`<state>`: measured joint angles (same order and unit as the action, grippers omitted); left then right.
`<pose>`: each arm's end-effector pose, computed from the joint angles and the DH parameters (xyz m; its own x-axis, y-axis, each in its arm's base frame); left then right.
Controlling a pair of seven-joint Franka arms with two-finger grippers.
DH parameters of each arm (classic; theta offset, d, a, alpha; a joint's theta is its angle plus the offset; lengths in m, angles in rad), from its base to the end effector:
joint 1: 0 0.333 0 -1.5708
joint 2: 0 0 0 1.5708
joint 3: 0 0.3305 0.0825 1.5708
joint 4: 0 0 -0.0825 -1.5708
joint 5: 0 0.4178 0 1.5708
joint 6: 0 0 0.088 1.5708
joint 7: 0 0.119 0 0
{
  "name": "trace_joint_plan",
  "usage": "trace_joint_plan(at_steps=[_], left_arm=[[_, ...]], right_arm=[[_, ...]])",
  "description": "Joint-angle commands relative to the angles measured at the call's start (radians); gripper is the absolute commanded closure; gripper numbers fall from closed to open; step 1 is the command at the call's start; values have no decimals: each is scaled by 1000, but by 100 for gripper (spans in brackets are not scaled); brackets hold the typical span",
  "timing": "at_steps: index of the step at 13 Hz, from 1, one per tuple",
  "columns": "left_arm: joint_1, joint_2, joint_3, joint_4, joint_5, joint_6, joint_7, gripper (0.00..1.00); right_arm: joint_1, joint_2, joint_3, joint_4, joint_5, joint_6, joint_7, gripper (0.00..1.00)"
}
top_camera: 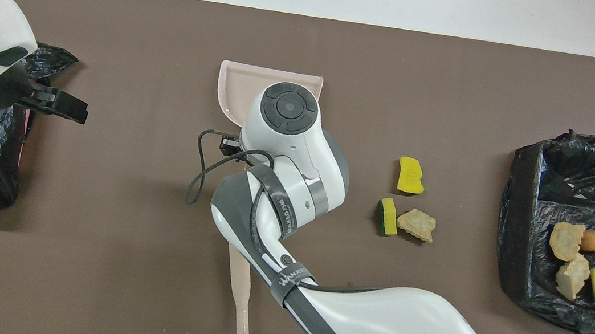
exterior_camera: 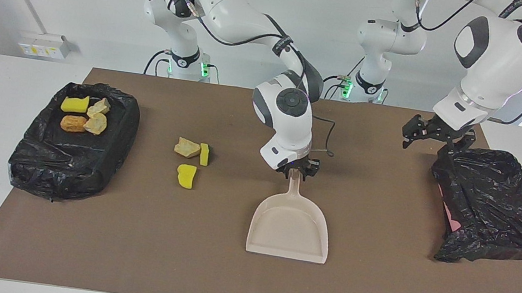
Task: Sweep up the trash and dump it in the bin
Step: 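Set the dustpan down with the right gripper while the left gripper approaches it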
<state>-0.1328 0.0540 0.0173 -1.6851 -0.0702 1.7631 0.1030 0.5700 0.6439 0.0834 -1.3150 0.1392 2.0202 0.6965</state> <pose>0.6119 -0.0783 0.5533 0.9786 -0.2034 0.0304 -0.2050 -0.9766 0.0654 0.6202 0.4692 0.3550 0.9912 -0.1113 -0.0712 -0.1221 -0.9774 -0.1724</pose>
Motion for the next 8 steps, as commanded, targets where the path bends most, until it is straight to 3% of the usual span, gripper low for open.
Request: trace_joint_plan(at_steps=[1, 4, 7, 8], left_arm=[[-48, 35, 9, -10, -10, 82, -16, 0], [-115, 87, 10, 5, -20, 151, -124, 0], [-198, 174, 12, 27, -7, 174, -181, 0], [-238, 226, 12, 54, 22, 212, -254, 0]], right_arm=[[-6, -171, 4, -135, 13, -90, 6, 0], [8, -422, 7, -405, 26, -81, -6, 0], [109, -581, 12, -648, 46, -26, -52, 0], [146, -631, 13, -734, 106, 24, -93, 0]])
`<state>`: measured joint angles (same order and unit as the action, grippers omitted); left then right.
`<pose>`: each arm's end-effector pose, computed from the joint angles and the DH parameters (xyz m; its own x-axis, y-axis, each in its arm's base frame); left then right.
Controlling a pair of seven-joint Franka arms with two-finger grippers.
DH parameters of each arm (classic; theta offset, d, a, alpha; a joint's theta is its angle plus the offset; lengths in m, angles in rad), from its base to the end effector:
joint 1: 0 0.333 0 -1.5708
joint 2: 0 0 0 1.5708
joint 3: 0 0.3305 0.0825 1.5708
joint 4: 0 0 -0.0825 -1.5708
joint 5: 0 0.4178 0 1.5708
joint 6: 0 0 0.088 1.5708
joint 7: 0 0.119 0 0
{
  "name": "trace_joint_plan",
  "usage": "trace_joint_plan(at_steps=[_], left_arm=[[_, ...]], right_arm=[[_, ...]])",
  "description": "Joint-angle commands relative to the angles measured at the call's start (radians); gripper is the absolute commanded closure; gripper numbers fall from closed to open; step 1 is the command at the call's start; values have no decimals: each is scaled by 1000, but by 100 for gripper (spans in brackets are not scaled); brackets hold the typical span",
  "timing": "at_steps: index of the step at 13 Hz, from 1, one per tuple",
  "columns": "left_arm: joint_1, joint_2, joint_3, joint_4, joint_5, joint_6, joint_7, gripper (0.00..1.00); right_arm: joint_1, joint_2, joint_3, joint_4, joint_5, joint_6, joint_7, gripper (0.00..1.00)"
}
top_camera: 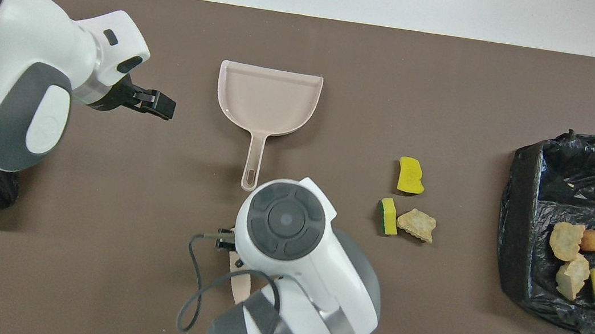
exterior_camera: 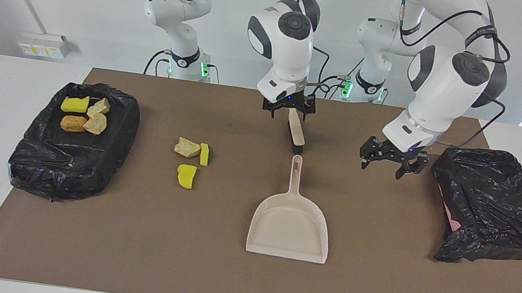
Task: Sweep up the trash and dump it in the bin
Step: 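Set the dustpan down with the right gripper while the left gripper approaches it, then grasp the dustpan handle with the left gripper while the right gripper grasps the brush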
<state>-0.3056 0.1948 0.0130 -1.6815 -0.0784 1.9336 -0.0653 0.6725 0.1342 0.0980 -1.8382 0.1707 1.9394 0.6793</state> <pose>0.6328 -0.1977 0.4808 0.9788 -0.1983 0.0515 -0.2019 -0.9765 0.0757 0.4420 0.4451 0.4419 0.9902 0.0334 -0.1359 0.0187 -0.9940 -0.1079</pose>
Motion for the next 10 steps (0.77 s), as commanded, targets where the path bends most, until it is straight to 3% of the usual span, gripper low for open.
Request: trace_joint_plan(at_steps=[1, 5, 8, 10], left_arm=[[-105, 115, 16, 60, 67, 76, -138, 0], [-176, 175, 16, 55, 80, 152, -258, 0], [-230, 196, 16, 40, 85, 160, -283, 0], [-297, 254, 21, 46, 106, 160, -333, 0]], right_arm=[[80, -142, -1, -275, 91, 154, -93, 0], [177, -107, -3, -406, 93, 320, -98, 0], [212, -81, -3, -427, 95, 364, -98, 0], [222, -80, -3, -446, 95, 366, -98, 0]])
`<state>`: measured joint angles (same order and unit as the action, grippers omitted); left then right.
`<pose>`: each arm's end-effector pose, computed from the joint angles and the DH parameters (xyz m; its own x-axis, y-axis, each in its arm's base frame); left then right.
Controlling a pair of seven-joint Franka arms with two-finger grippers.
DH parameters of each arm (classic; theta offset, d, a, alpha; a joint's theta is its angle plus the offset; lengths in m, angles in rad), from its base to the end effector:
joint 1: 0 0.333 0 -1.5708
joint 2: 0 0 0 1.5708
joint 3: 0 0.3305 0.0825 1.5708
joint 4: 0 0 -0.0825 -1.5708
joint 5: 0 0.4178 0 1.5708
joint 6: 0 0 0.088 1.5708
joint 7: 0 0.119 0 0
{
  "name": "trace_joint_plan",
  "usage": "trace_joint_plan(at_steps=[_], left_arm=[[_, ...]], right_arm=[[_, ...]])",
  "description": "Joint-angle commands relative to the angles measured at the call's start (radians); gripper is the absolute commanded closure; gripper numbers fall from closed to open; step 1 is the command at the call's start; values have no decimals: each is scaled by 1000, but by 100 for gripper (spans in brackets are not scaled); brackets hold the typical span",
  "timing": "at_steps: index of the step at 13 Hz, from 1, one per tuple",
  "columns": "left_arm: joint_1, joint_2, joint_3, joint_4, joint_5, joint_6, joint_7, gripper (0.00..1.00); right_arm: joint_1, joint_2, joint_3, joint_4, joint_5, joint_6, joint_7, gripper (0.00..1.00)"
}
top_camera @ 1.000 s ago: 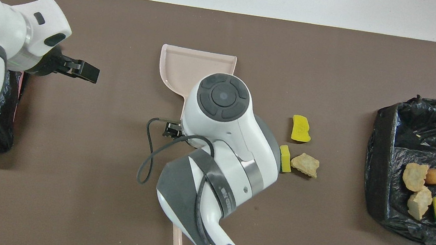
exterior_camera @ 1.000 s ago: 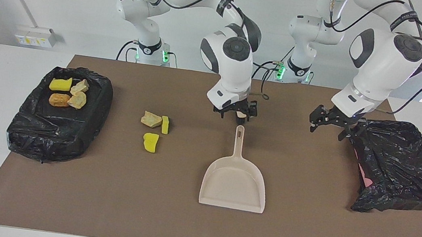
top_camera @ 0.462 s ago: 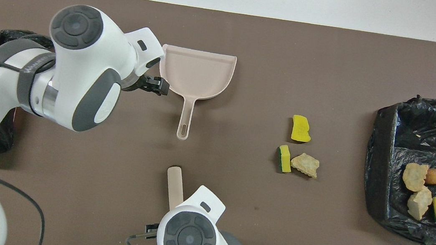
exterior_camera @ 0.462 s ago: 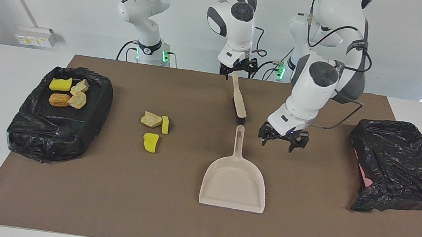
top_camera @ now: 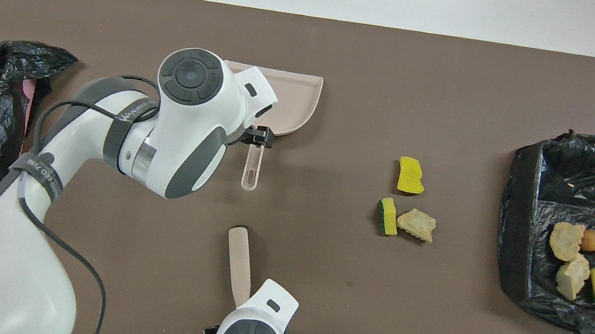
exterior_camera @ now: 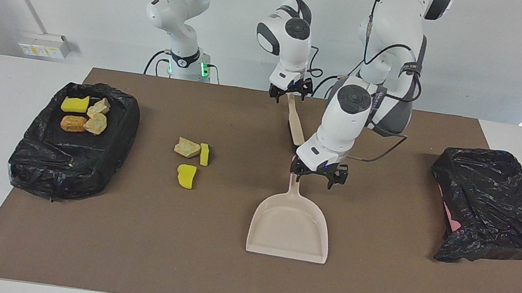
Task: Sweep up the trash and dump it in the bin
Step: 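Grasp the dustpan handle with the left gripper while the right gripper grasps the brush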
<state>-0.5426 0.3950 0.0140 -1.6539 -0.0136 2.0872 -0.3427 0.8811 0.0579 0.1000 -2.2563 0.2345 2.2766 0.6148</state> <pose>0.6076 -0.3570 0.3718 0.9832 -0.1792 0.0338 -0.1799 -0.9835 0.0192 0.2988 0.4606 0.3148 0.9660 0.2148 -0.1438 0.1993 -0.9732 -0.1148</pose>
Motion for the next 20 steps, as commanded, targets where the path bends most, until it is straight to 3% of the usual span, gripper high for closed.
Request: trace_joint_plan(at_steps=[1, 2, 4, 5, 6, 7, 8, 16, 18, 20], left_arm=[[-65, 56, 17, 19, 63, 5, -64, 0], [-66, 54, 17, 23, 61, -13, -64, 0], [-66, 53, 15, 26, 46, -42, -64, 0], [-66, 54, 15, 34, 23, -92, -67, 21], [-66, 54, 15, 39, 0, -107, -87, 52], [-68, 54, 15, 39, 1, -105, -119, 79], [-68, 53, 15, 36, 10, -98, -116, 100], [2, -16, 27, 77, 54, -146, -27, 100], [35, -19, 27, 136, 54, -228, 91, 100], [84, -56, 27, 146, 54, -277, 210, 100]], right_arm=[[16, -7, -5, -29, 31, 26, -35, 0], [18, -9, -5, -29, 28, 12, -38, 6], [7, -6, -6, -26, 19, -28, -68, 33], [6, -4, -6, -25, 19, -28, -82, 56], [2, -3, -6, -25, 19, -28, -87, 81], [1, -1, -8, -25, 19, -29, -87, 100], [-2, 0, -6, -19, 19, -28, -69, 100], [-8, -13, -11, 4, -46, -46, -23, 100], [-16, -59, -16, 0, -67, -104, -17, 100], [-95, -136, -11, -2, -104, -192, -33, 100]])
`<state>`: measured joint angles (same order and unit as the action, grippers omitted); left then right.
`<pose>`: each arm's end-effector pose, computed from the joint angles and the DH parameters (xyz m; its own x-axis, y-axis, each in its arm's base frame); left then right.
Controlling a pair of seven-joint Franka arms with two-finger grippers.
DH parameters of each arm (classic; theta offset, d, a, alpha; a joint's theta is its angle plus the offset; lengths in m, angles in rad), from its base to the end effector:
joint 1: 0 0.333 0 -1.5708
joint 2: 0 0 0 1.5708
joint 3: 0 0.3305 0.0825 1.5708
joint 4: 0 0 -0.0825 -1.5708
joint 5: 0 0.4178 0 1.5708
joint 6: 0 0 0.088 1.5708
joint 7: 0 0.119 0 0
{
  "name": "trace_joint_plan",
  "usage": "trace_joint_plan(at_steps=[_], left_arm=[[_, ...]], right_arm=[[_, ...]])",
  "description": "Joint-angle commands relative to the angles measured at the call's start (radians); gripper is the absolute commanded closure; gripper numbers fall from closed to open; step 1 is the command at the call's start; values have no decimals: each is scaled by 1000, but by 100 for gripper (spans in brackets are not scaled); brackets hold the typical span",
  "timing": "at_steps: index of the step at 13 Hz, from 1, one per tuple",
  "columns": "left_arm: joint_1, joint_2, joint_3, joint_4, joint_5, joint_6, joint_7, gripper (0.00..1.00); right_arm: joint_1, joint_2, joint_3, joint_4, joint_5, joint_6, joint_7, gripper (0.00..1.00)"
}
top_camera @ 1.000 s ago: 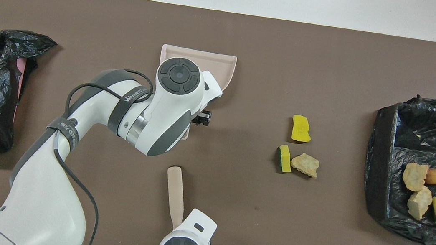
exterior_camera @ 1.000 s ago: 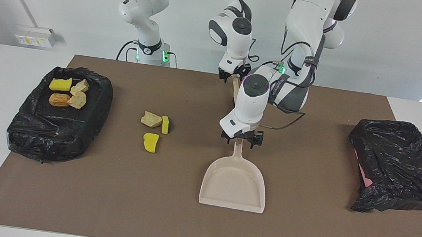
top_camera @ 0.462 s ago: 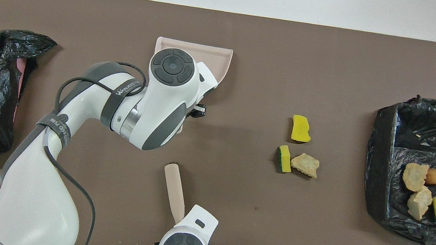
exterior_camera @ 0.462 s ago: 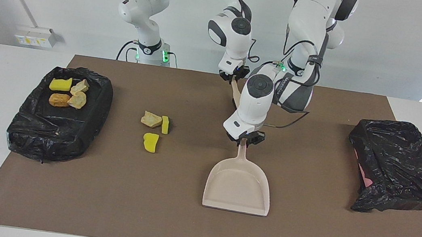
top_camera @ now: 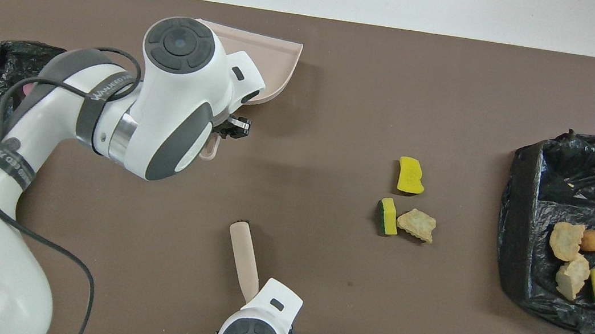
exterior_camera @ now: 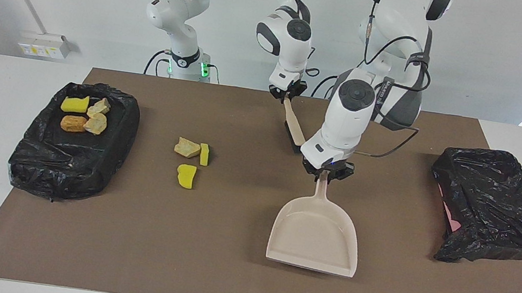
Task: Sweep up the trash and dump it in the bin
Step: 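Grasp the dustpan handle with the left gripper while the right gripper grasps the brush, then move the dustpan beside the remaining pieces while the right gripper brings the brush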
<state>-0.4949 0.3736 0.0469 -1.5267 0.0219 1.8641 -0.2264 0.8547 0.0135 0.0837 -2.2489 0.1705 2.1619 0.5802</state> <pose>0.6328 -0.3064 0.4317 0.9732 -0.2285 -0.0266 -0.2295 -0.9723 -0.0449 0.3109 0.4385 0.3328 0.9537 0.2539 -0.1614 0.2488 -0.9672 -0.0518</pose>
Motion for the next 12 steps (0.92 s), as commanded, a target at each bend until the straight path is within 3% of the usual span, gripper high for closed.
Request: trace_joint_plan(at_steps=[1, 3, 5, 9, 12], left_arm=[[56, -60, -6, 17, 16, -74, 175, 100], [108, -103, -6, 16, 16, -132, 322, 100], [133, -116, -4, 16, 57, -175, 494, 100], [151, -127, -4, -3, 142, -170, 896, 100], [162, -174, -4, -97, 148, -161, 1137, 100]], right_arm=[[-89, -115, 5, -11, -54, -103, -2, 100], [-161, -130, 4, -9, -86, -161, -28, 100], [-294, -179, 5, -2, -123, -233, -107, 100], [-527, -190, 7, -18, -195, -275, -290, 100], [-737, -178, 7, -52, -267, -261, -475, 100]])
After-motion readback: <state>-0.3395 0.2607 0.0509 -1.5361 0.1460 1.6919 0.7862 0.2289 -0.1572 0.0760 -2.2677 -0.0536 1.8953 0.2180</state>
